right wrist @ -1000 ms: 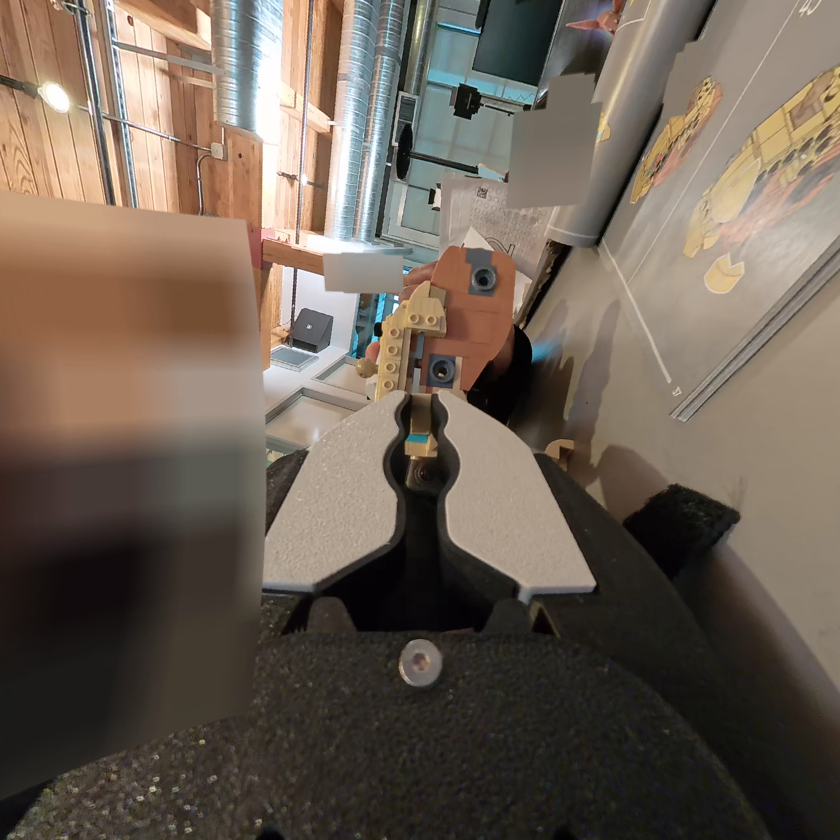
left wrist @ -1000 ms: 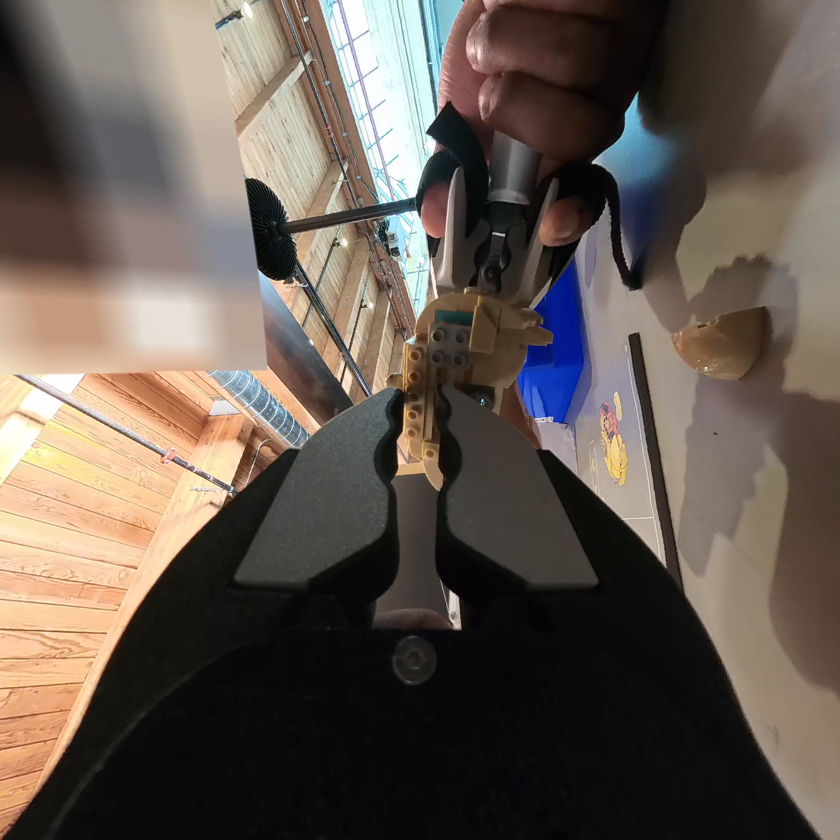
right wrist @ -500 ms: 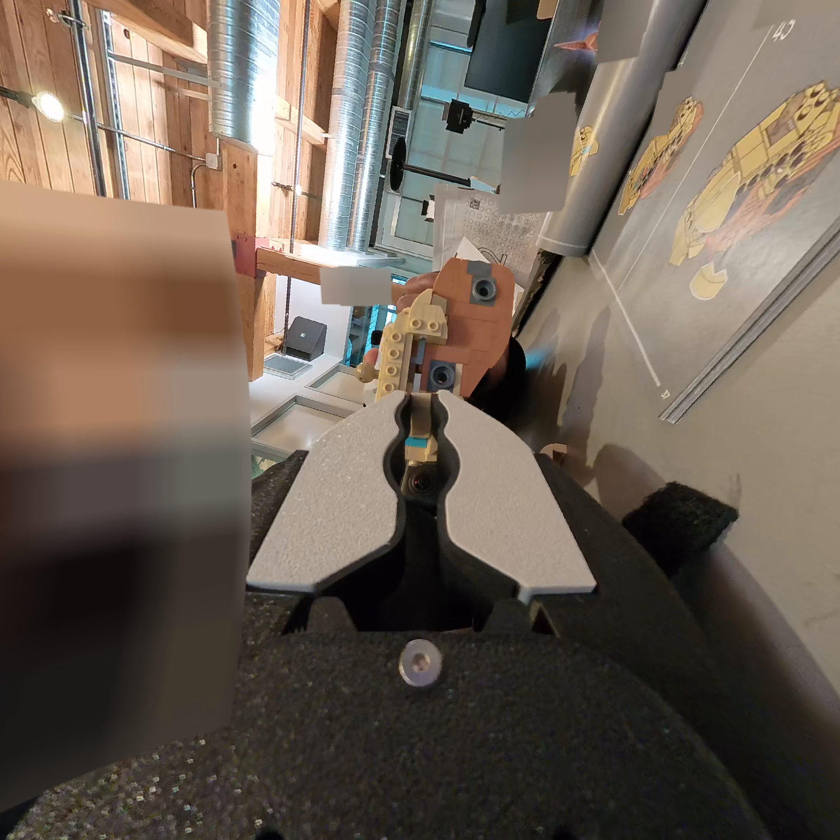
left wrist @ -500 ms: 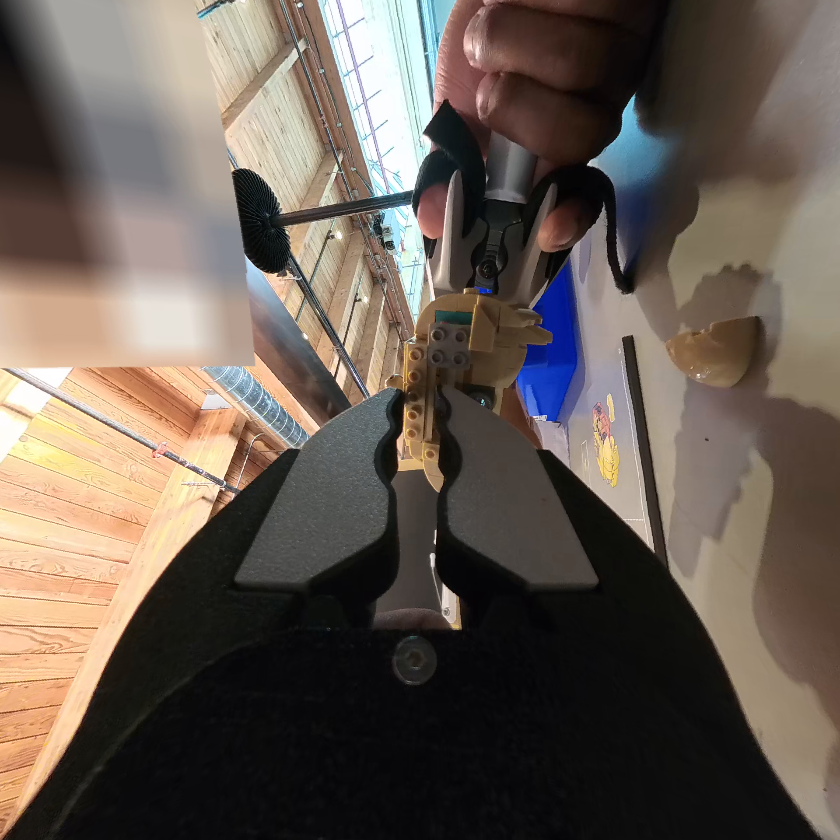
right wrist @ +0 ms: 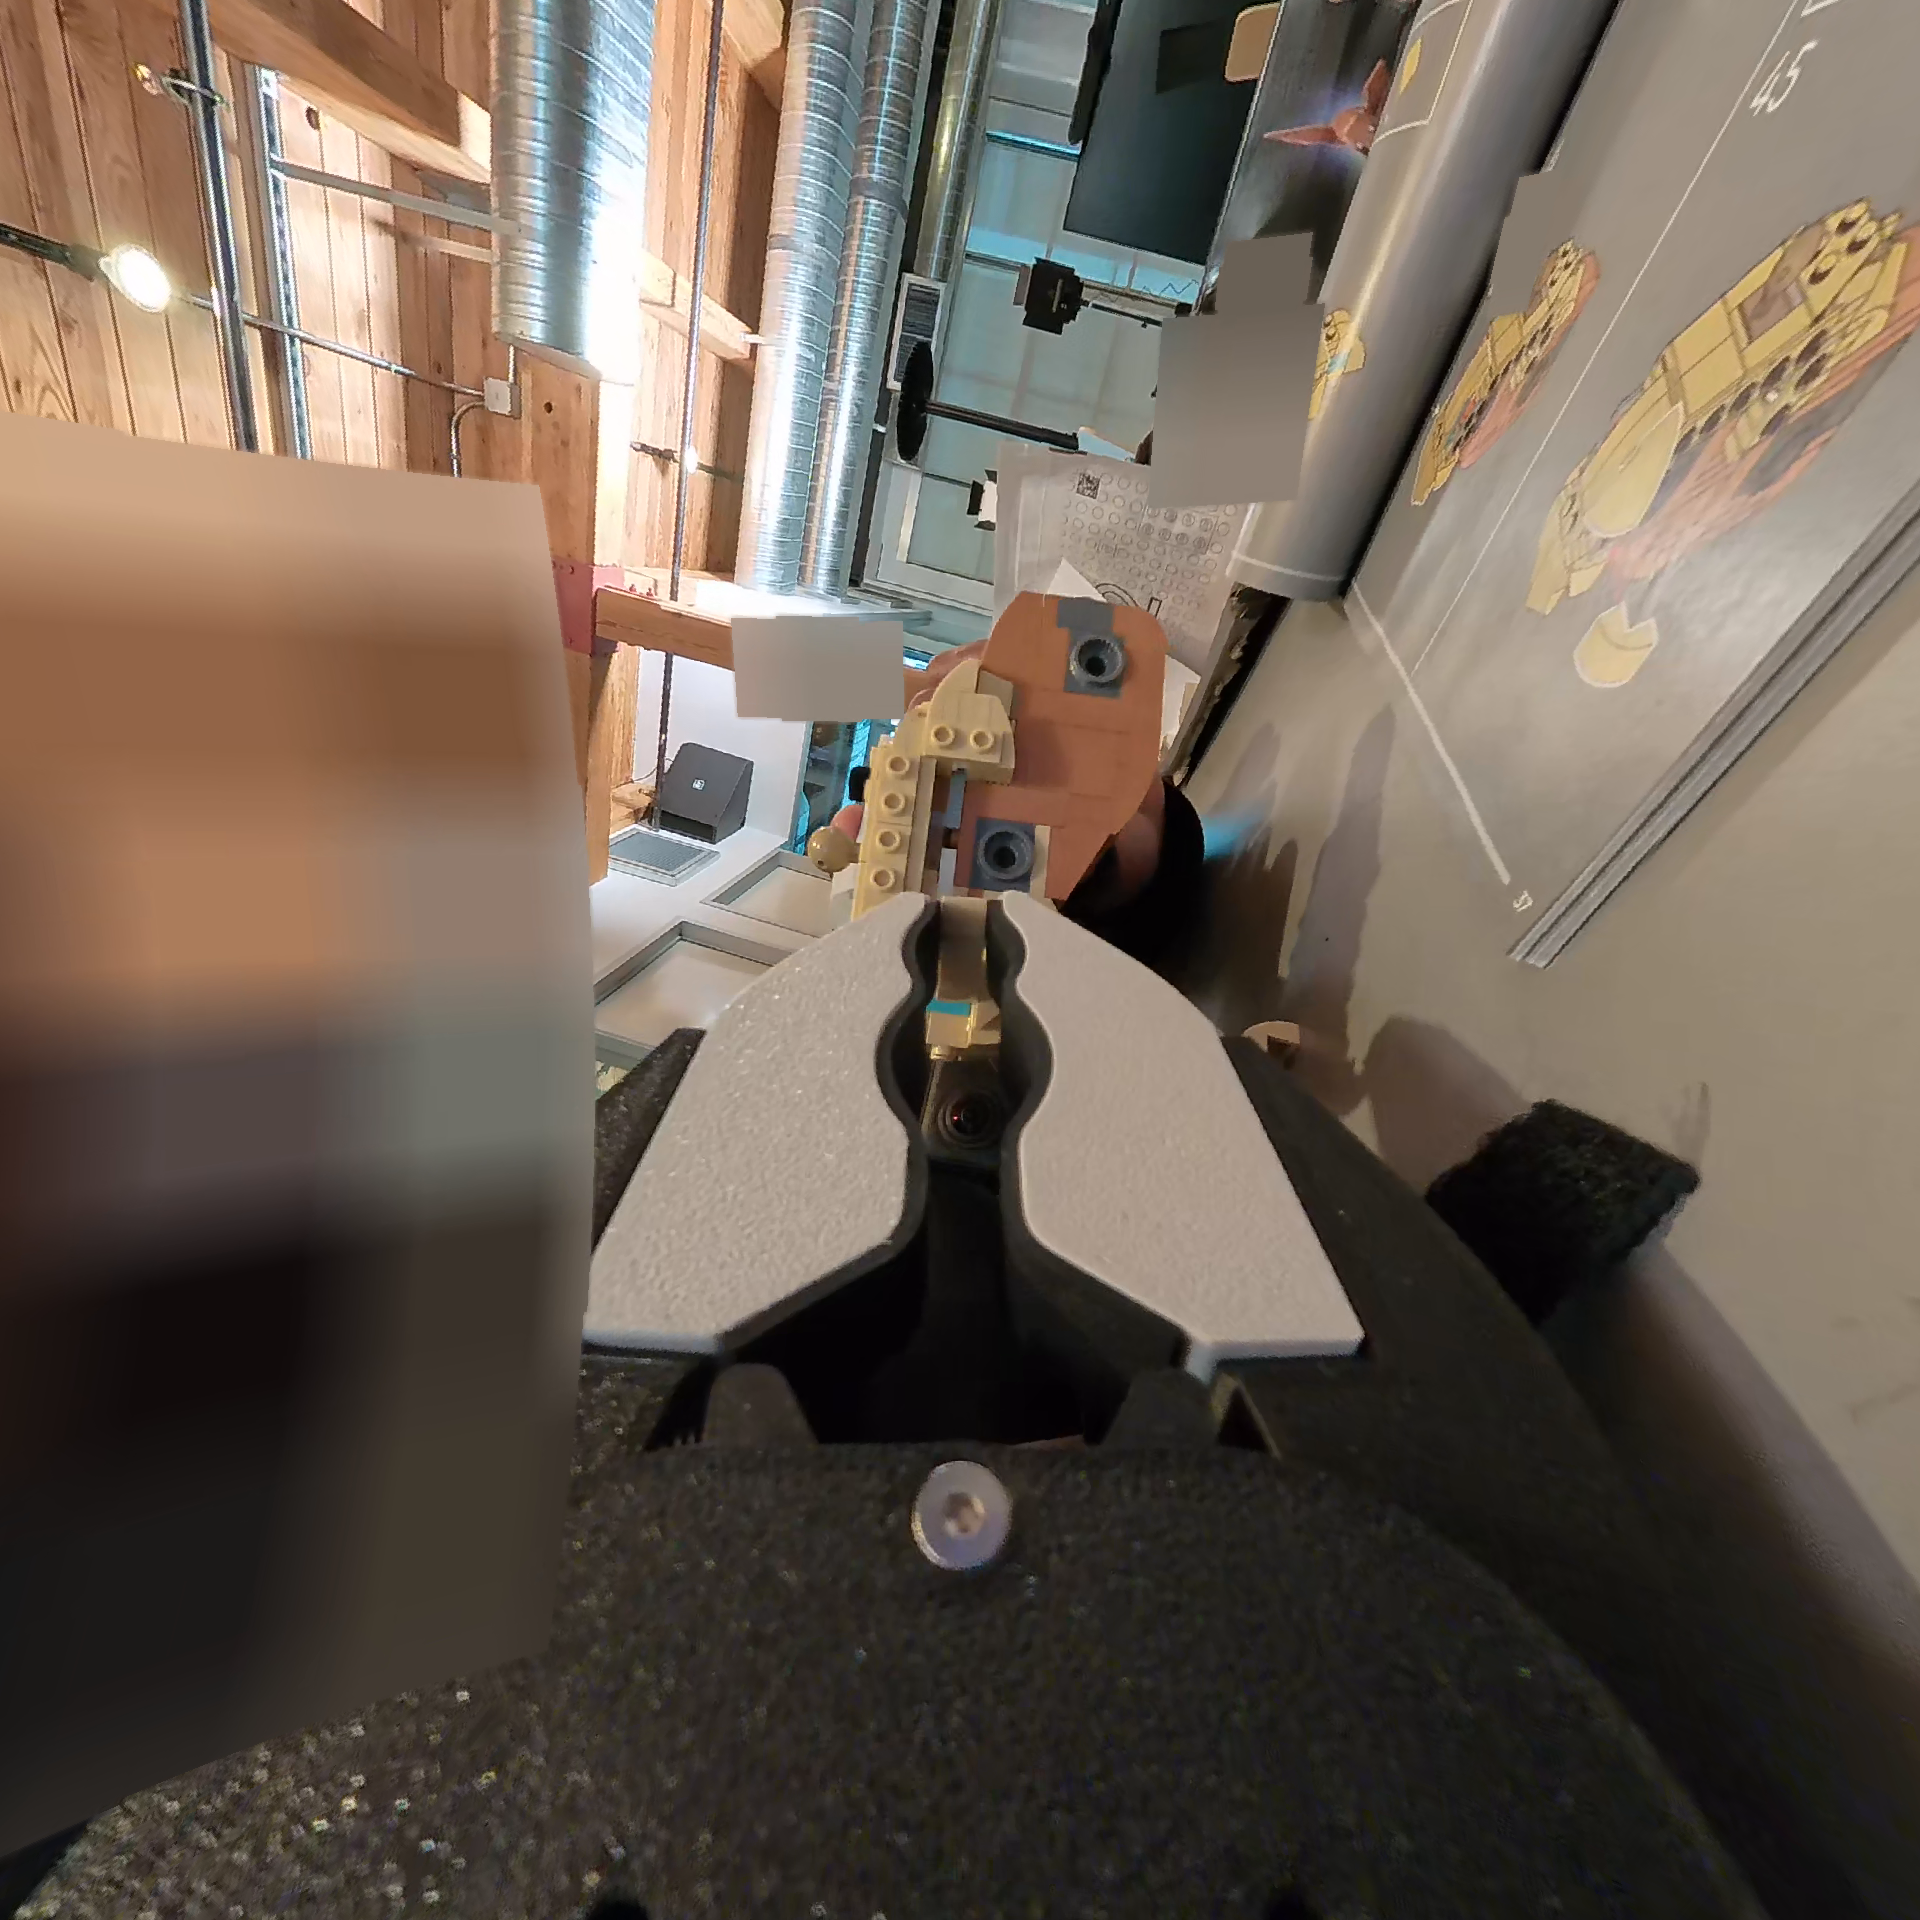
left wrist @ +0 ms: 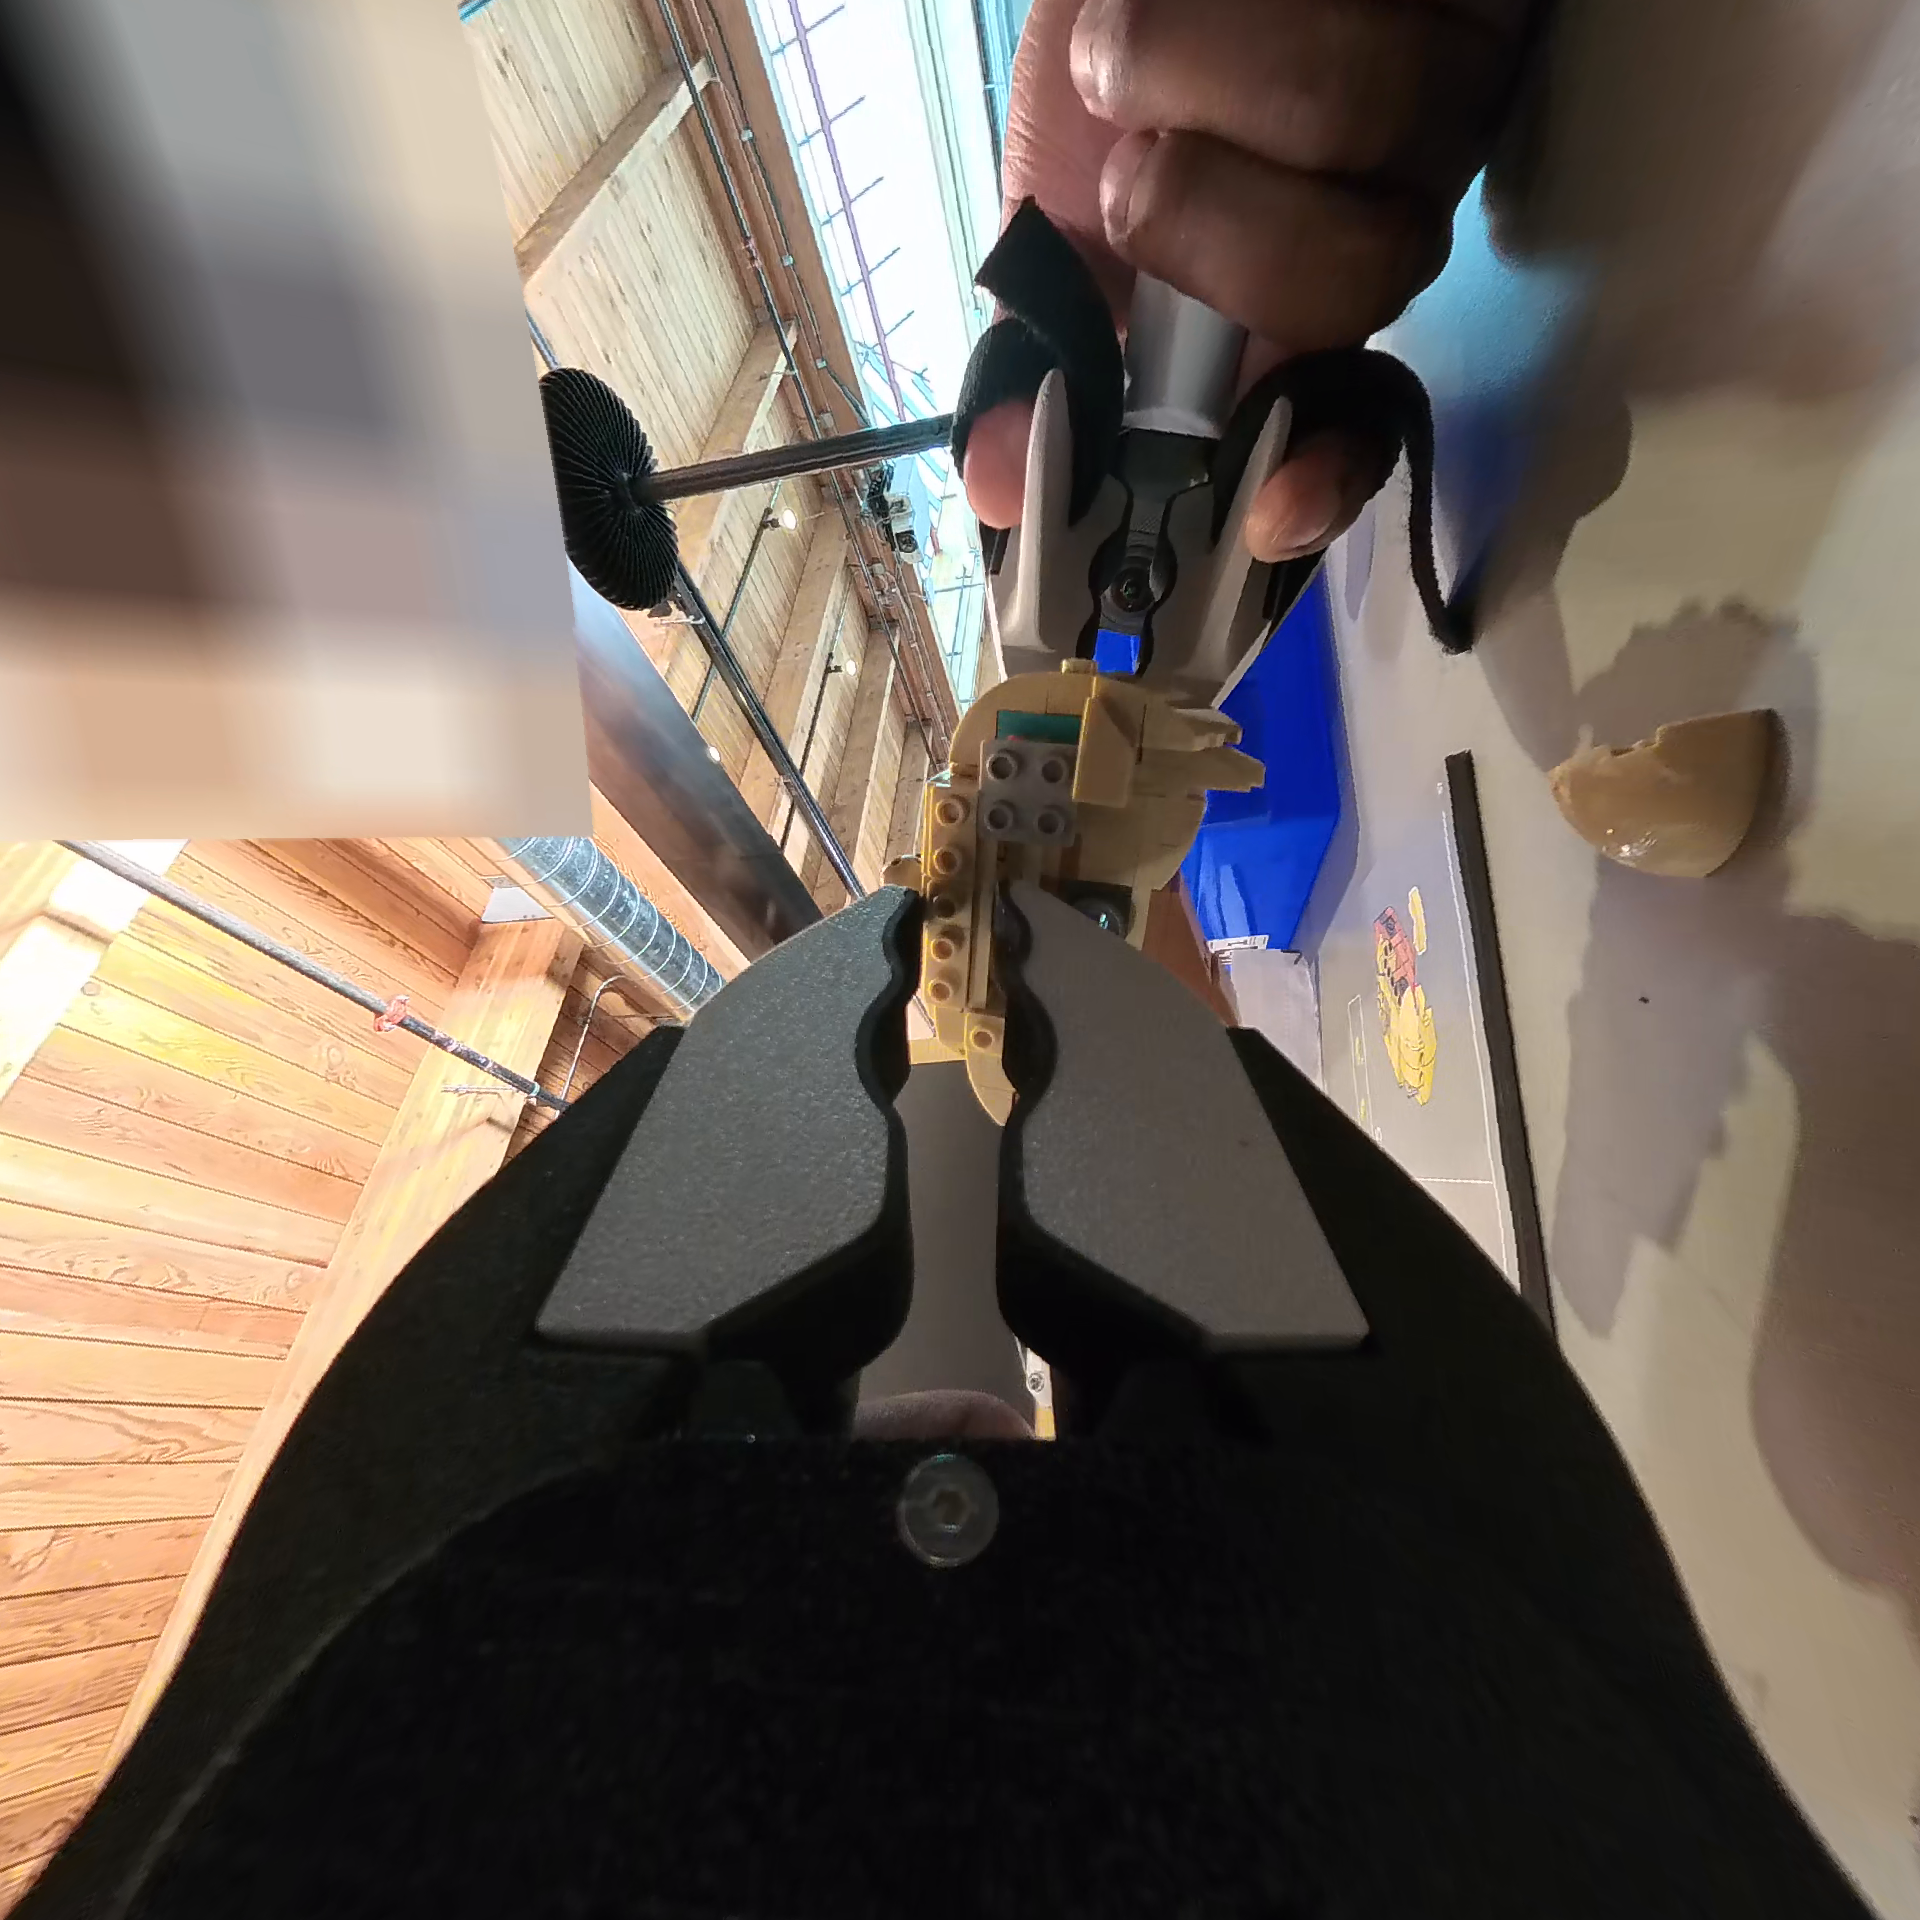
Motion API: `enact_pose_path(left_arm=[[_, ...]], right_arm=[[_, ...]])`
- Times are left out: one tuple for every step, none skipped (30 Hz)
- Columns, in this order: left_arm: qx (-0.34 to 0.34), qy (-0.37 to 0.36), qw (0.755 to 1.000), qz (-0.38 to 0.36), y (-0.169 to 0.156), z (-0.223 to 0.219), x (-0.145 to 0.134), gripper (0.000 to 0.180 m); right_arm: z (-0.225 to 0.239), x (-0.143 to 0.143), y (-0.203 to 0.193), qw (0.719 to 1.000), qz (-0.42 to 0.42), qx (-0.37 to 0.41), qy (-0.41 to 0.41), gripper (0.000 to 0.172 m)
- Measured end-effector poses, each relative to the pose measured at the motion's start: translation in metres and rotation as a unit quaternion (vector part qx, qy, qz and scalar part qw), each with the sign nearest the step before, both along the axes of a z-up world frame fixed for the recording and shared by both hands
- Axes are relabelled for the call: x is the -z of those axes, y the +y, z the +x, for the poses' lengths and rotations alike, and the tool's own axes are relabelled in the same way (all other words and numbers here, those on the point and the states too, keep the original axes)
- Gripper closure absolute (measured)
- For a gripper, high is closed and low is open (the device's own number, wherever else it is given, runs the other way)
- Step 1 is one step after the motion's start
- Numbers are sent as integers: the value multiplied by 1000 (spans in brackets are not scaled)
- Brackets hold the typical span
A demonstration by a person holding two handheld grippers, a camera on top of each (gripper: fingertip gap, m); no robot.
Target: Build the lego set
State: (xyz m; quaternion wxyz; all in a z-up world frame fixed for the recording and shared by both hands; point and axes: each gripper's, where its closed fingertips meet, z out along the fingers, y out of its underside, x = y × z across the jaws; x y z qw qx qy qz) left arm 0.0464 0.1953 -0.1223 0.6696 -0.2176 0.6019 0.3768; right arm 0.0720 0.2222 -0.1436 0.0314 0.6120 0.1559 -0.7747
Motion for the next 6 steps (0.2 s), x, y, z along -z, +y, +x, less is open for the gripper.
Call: enact_pose_path(left_arm=[[0, 0, 1000, 1, 0, 0, 0, 169], [-1, 0, 1000, 1, 0, 0, 0, 169], [-1, 0, 1000, 2, 0, 0, -1, 168], [-1, -1, 1000, 2, 0, 0, -1, 168], [-1, 0, 1000, 3, 0, 0, -1, 168], [-1, 1, 1000, 3, 0, 0, -1, 168]], right_arm=[[0, 0, 0, 1000, 0, 0, 0, 164], [0, 0, 0, 1000, 0, 1, 1, 164], [0, -1, 0, 1000, -1, 2, 2, 164], [0, -1, 0, 1000, -2, 2, 2, 164], [0, -1, 0, 1000, -3, 2, 3, 164], [0, -1, 0, 1000, -4, 3, 4, 164]])
